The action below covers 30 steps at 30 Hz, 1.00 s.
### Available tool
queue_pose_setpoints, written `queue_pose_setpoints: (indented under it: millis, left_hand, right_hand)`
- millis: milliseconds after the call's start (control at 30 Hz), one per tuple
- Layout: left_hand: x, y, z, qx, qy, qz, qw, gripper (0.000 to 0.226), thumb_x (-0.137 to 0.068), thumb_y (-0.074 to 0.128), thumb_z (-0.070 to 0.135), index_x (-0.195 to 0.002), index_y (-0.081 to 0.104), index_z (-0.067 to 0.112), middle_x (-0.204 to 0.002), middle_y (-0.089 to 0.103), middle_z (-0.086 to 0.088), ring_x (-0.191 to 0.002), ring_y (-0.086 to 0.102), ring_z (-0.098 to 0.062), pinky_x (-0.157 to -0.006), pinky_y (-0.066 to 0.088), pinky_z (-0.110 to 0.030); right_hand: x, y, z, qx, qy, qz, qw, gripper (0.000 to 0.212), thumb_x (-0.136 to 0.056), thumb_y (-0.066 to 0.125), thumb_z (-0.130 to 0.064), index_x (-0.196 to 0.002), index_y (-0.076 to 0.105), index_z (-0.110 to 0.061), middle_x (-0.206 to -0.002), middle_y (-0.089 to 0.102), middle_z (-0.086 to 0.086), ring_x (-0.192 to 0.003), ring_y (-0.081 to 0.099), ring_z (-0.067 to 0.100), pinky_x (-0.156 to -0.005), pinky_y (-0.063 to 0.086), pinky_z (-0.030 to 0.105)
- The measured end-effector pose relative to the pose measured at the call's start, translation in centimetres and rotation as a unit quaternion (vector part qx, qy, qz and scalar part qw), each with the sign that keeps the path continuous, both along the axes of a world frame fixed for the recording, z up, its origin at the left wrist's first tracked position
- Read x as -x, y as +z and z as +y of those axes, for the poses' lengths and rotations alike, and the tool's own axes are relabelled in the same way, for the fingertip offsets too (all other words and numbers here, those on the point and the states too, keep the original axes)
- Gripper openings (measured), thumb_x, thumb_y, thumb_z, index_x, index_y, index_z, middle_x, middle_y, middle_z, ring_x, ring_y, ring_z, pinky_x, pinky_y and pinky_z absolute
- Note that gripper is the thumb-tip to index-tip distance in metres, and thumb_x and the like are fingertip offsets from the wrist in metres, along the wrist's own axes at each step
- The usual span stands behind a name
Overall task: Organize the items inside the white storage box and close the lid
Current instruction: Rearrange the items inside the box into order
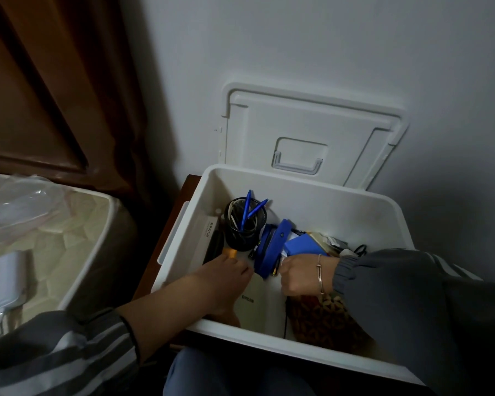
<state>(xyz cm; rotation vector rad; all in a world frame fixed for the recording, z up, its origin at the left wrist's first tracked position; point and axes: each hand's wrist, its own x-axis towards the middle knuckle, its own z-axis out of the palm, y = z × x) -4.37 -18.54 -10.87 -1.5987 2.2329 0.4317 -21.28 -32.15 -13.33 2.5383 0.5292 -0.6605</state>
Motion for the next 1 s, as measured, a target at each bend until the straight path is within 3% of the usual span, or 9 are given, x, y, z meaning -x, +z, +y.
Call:
queue_pose_setpoints:
  millis: [233, 333, 567, 667, 733, 800, 1000]
  left_hand:
    - [0.1, -2.1, -1.3, -0.008, -0.048, 0.002, 0.999, 0.112, -0.069, 0.065, 0.068, -0.152, 0.012, 0.015, -0.157, 0.020, -0.003, -0.140, 0.022, -0.025, -0.112, 0.015, -0.045]
    - [0.4, -3.5, -1.2, -0.019, -0.067, -0.025, 0.997, 0.108, -0.074, 0.066, 0.062, -0.152, 0.009, 0.013, -0.158, 0.017, -0.008, -0.138, 0.027, -0.029, -0.111, 0.017, -0.045]
    - [0.7, -4.2, -1.3, 0.021, -0.093, -0.087, 0.992, 0.091, -0.079, 0.064, 0.053, -0.148, 0.022, 0.011, -0.146, 0.035, -0.014, -0.126, 0.041, -0.035, -0.110, 0.016, -0.053]
    - [0.0, -3.2, -1.5, -0.014, -0.052, -0.037, 0.998, 0.080, -0.082, 0.063, 0.050, -0.146, 0.029, 0.014, -0.146, 0.037, -0.012, -0.132, 0.036, -0.032, -0.112, 0.018, -0.049]
    - [-0.5, -2.5, -1.8, -0.019, -0.017, 0.012, 1.000, 0.067, -0.087, 0.058, 0.048, -0.142, 0.038, 0.015, -0.142, 0.042, -0.009, -0.129, 0.039, -0.028, -0.110, 0.027, -0.043]
    - [-0.5, -2.1, -1.9, -0.017, 0.034, 0.072, 0.997, 0.058, -0.089, 0.057, 0.046, -0.137, 0.045, 0.016, -0.137, 0.046, -0.005, -0.126, 0.043, -0.024, -0.105, 0.036, -0.037]
    - [-0.5, -1.8, -2.3, 0.021, 0.135, 0.139, 0.981, 0.046, -0.091, 0.055, 0.040, -0.133, 0.051, 0.023, -0.129, 0.053, 0.001, -0.119, 0.049, -0.018, -0.098, 0.040, -0.032]
  right_hand:
    - [2.1, 1.4, -0.3, -0.066, 0.005, -0.028, 0.997, 0.013, -0.063, 0.081, -0.026, -0.064, 0.068, -0.028, -0.057, 0.062, -0.009, -0.062, 0.058, 0.006, -0.064, 0.050, 0.016]
    - [2.7, 1.8, -0.1, -0.091, 0.000, -0.039, 0.995, 0.014, -0.062, 0.082, -0.023, -0.063, 0.068, -0.024, -0.057, 0.062, -0.009, -0.061, 0.059, 0.009, -0.060, 0.051, 0.019]
    - [2.8, 3.4, 0.6, -0.040, -0.040, -0.050, 0.997, 0.012, -0.062, 0.080, -0.031, -0.060, 0.068, -0.028, -0.055, 0.062, -0.011, -0.060, 0.058, 0.003, -0.054, 0.049, 0.016]
    - [2.5, 4.9, 0.8, -0.013, -0.115, -0.052, 0.992, 0.008, -0.066, 0.078, -0.029, -0.070, 0.070, -0.030, -0.063, 0.066, -0.012, -0.067, 0.062, 0.004, -0.054, 0.050, 0.016]
    - [2.2, 5.5, 0.4, -0.020, -0.193, -0.024, 0.981, 0.018, -0.087, 0.059, -0.015, -0.102, 0.068, -0.019, -0.093, 0.069, 0.001, -0.093, 0.063, 0.018, -0.071, 0.051, 0.026]
    - [1.9, 5.8, -0.3, -0.052, -0.292, 0.028, 0.955, 0.029, -0.093, 0.047, -0.007, -0.119, 0.059, -0.011, -0.111, 0.063, 0.013, -0.106, 0.057, 0.029, -0.083, 0.046, 0.038]
    - [0.4, 5.4, -2.1, -0.092, -0.467, 0.093, 0.875, 0.033, -0.093, 0.053, -0.013, -0.125, 0.059, -0.007, -0.122, 0.059, 0.019, -0.112, 0.055, 0.035, -0.090, 0.043, 0.036]
